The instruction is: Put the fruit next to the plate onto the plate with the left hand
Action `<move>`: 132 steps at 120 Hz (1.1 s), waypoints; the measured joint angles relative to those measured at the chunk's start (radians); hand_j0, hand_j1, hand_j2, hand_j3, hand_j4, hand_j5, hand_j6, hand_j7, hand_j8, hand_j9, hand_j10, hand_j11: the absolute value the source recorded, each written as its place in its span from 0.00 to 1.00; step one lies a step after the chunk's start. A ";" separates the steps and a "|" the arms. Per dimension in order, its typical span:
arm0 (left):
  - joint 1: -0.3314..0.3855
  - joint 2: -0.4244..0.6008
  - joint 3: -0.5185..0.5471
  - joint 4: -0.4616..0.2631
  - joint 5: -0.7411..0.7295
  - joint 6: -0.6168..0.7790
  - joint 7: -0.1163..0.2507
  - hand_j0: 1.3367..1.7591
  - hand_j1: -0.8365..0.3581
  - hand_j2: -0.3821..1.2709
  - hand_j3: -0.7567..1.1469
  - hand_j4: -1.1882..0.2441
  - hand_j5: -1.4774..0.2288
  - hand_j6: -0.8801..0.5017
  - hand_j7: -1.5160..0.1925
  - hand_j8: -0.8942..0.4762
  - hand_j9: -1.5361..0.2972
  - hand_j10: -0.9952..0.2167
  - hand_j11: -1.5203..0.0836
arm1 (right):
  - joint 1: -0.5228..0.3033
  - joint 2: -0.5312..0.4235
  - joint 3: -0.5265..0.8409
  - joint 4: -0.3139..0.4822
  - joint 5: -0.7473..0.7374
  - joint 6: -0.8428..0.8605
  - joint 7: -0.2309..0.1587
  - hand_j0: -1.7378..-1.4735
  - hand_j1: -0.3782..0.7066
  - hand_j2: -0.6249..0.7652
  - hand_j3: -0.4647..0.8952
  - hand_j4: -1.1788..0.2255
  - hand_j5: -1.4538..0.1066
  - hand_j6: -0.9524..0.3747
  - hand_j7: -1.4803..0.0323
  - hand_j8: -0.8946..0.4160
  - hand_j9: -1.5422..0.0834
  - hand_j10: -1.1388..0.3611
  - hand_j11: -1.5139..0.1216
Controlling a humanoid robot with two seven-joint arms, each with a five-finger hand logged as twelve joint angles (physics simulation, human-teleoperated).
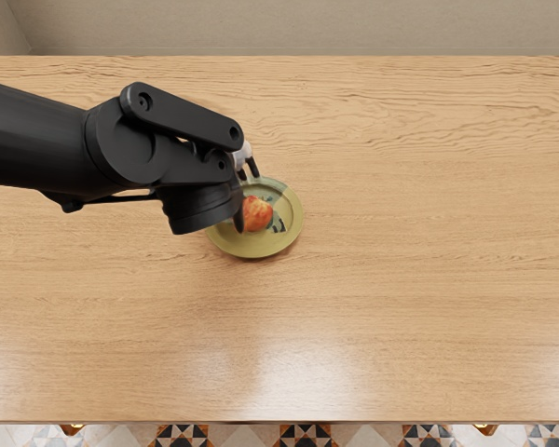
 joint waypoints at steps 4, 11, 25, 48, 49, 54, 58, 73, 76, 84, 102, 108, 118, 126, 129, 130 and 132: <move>-0.001 0.000 0.000 0.001 0.000 0.001 0.000 0.76 0.67 0.28 0.40 0.59 0.61 0.42 0.64 0.44 0.60 0.54 0.68 | 0.000 0.000 0.000 0.000 0.000 0.000 0.000 0.30 0.07 0.44 0.34 0.81 0.90 0.69 0.95 0.65 0.92 0.73 0.90; -0.004 0.000 0.000 0.003 0.000 0.004 0.000 0.76 0.69 0.27 0.40 0.61 0.63 0.43 0.65 0.44 0.62 0.56 0.69 | 0.000 0.000 0.000 0.000 0.000 0.000 0.000 0.30 0.07 0.44 0.34 0.81 0.90 0.69 0.95 0.65 0.92 0.73 0.90; -0.002 0.000 0.000 0.005 0.000 0.037 0.000 0.76 0.71 0.27 0.40 0.63 0.65 0.44 0.67 0.46 0.64 0.58 0.72 | 0.000 0.000 0.000 0.000 0.000 0.000 0.000 0.30 0.07 0.44 0.34 0.81 0.90 0.69 0.95 0.65 0.92 0.73 0.90; -0.006 0.000 0.001 0.015 0.005 0.092 0.000 0.76 0.73 0.26 0.40 0.65 0.67 0.45 0.69 0.46 0.65 0.60 0.73 | 0.000 0.000 0.000 0.000 0.000 0.000 0.000 0.30 0.07 0.44 0.34 0.81 0.90 0.69 0.95 0.65 0.92 0.73 0.90; -0.003 0.000 0.001 0.016 0.006 0.093 -0.001 0.76 0.73 0.26 0.40 0.65 0.67 0.45 0.69 0.46 0.65 0.60 0.74 | 0.000 0.000 0.000 0.000 0.000 0.000 0.000 0.30 0.07 0.44 0.34 0.81 0.90 0.69 0.95 0.65 0.92 0.73 0.90; 0.002 0.000 0.000 0.025 0.008 0.097 -0.001 0.76 0.73 0.26 0.40 0.65 0.67 0.45 0.69 0.47 0.65 0.61 0.74 | 0.000 0.000 0.000 0.000 0.000 0.000 0.000 0.30 0.07 0.44 0.34 0.81 0.90 0.69 0.95 0.65 0.92 0.73 0.90; 0.004 0.000 -0.001 0.034 0.010 0.097 -0.001 0.76 0.73 0.26 0.40 0.65 0.67 0.45 0.69 0.47 0.65 0.61 0.74 | 0.000 0.000 0.000 0.000 0.000 0.000 0.000 0.30 0.07 0.44 0.34 0.81 0.90 0.69 0.95 0.65 0.92 0.73 0.90; 0.023 0.000 -0.017 0.060 0.018 0.094 -0.003 0.76 0.74 0.26 0.40 0.65 0.67 0.45 0.69 0.47 0.66 0.61 0.74 | 0.000 0.000 0.000 0.000 0.000 0.000 0.000 0.30 0.07 0.44 0.34 0.81 0.90 0.69 0.95 0.65 0.92 0.73 0.90; 0.055 0.000 -0.026 0.071 0.021 0.093 -0.003 0.76 0.74 0.26 0.40 0.65 0.67 0.45 0.69 0.47 0.66 0.61 0.74 | 0.000 0.000 0.000 0.000 0.000 0.000 0.000 0.30 0.07 0.44 0.34 0.81 0.90 0.69 0.95 0.65 0.92 0.73 0.90; 0.082 0.000 -0.049 0.106 0.028 0.089 -0.003 0.76 0.74 0.26 0.40 0.65 0.67 0.45 0.70 0.47 0.66 0.61 0.74 | 0.000 0.000 0.000 0.000 0.000 0.000 0.000 0.30 0.07 0.44 0.34 0.81 0.90 0.69 0.95 0.65 0.92 0.73 0.90; 0.242 0.351 -0.250 0.143 0.110 -0.029 -0.009 0.76 0.74 0.26 0.40 0.65 0.68 0.46 0.70 0.47 0.66 0.61 0.75 | 0.000 0.000 0.000 0.000 0.000 0.000 0.000 0.30 0.07 0.44 0.34 0.81 0.90 0.69 0.95 0.65 0.92 0.73 0.90; 0.312 0.446 -0.352 0.154 0.153 -0.126 -0.010 0.76 0.74 0.26 0.40 0.65 0.68 0.46 0.70 0.47 0.66 0.61 0.75 | 0.000 0.000 0.000 0.000 0.000 0.000 0.000 0.30 0.07 0.44 0.34 0.81 0.90 0.69 0.95 0.65 0.92 0.73 0.90; 0.418 0.590 -0.538 0.178 0.202 -0.328 -0.011 0.76 0.74 0.26 0.40 0.65 0.68 0.46 0.70 0.47 0.66 0.61 0.75 | 0.000 0.000 0.000 0.000 0.000 0.000 0.000 0.30 0.07 0.44 0.34 0.81 0.90 0.69 0.95 0.65 0.92 0.73 0.90; 0.497 0.675 -0.677 0.194 0.222 -0.498 -0.014 0.76 0.74 0.26 0.40 0.65 0.67 0.46 0.70 0.47 0.66 0.61 0.74 | 0.000 0.000 0.000 0.000 0.000 0.000 0.000 0.30 0.07 0.44 0.34 0.81 0.90 0.69 0.95 0.65 0.92 0.73 0.90; 0.534 0.704 -0.728 0.198 0.226 -0.559 -0.017 0.76 0.74 0.26 0.40 0.65 0.67 0.45 0.70 0.47 0.66 0.61 0.74 | 0.000 0.000 0.000 0.000 0.000 0.000 0.000 0.30 0.07 0.44 0.34 0.81 0.90 0.69 0.95 0.65 0.92 0.73 0.90; 0.542 0.710 -0.744 0.199 0.227 -0.578 -0.017 0.76 0.74 0.26 0.40 0.65 0.67 0.46 0.70 0.47 0.66 0.61 0.74 | 0.000 0.000 0.000 0.000 0.000 0.000 0.000 0.30 0.07 0.44 0.34 0.81 0.90 0.69 0.95 0.65 0.92 0.73 0.90; 0.563 0.725 -0.777 0.202 0.230 -0.617 -0.019 0.76 0.74 0.26 0.40 0.65 0.67 0.45 0.70 0.47 0.66 0.61 0.74 | 0.000 0.000 0.000 0.000 0.000 0.000 0.000 0.30 0.07 0.44 0.34 0.81 0.90 0.69 0.95 0.65 0.92 0.73 0.90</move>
